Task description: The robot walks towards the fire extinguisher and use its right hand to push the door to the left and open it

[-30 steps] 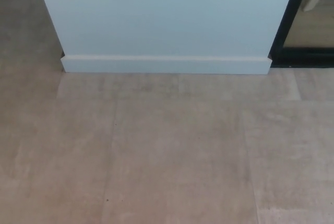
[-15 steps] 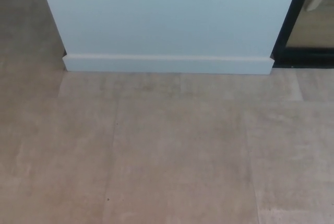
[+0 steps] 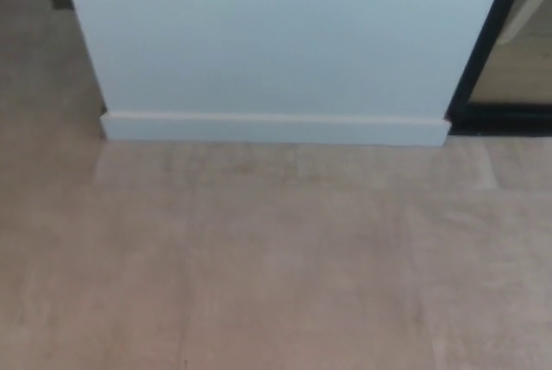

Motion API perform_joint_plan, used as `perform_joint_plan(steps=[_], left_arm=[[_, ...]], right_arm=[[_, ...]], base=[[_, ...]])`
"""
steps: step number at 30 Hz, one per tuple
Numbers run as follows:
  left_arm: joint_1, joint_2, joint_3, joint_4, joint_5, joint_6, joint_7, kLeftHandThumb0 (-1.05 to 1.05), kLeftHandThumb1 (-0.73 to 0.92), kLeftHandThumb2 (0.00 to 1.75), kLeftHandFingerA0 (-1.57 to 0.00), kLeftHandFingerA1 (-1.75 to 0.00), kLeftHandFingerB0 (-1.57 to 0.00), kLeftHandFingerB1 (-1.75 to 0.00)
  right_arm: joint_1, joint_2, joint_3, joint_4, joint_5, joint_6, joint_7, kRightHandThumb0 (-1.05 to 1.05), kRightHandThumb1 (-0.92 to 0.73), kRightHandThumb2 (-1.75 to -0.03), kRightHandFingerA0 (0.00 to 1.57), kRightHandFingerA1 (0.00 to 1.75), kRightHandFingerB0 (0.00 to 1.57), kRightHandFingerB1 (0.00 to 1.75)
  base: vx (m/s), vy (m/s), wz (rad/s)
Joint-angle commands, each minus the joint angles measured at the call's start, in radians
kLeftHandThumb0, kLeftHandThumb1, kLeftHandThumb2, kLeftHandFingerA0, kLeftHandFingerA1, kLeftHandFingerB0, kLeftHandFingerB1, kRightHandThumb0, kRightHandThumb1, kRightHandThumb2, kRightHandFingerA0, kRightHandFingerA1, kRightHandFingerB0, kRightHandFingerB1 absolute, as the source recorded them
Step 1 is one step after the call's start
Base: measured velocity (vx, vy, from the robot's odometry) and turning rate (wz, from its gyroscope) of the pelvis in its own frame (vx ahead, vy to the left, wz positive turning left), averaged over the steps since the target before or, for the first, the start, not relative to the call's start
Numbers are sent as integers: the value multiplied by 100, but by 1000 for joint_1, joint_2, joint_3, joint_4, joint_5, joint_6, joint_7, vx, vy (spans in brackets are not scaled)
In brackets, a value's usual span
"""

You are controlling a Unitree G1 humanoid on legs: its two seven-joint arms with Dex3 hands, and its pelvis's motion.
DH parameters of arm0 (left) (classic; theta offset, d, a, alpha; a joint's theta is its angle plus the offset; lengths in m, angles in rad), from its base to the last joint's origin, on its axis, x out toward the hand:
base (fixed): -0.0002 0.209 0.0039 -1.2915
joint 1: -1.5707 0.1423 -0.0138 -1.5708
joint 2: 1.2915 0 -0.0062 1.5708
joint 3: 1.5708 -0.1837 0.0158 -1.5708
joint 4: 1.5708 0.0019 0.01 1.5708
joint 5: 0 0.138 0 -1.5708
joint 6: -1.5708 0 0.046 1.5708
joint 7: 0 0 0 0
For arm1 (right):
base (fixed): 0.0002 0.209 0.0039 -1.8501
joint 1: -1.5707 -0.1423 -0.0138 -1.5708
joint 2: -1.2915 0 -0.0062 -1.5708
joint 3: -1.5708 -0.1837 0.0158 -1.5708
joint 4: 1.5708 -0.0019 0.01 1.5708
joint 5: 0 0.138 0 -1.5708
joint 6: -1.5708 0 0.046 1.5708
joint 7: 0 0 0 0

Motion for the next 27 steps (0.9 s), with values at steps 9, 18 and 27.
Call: perform_joint_plan(steps=[9,18,27], left_arm=[[21,21,36,-5,-43,-1,-52,-68,51,56,-32,-116,-27,-91],[18,20,44,0,-40,1,-52,-67,55,54,-29,-107,-25,-85],[23,17,31,-5,-29,-13,-56,-77,45,86,-60,-97,-41,-79]], right_arm=[[5,-29,-22,13,34,19,58,-72,-46,-82,23,52,12,42],[2,-44,-17,-23,37,26,80,-79,-50,-88,21,50,11,42],[-8,-40,-7,15,31,24,75,-79,-49,-87,20,49,13,42]], base=[[219,88,3],[364,-191,15],[336,-20,-13]])
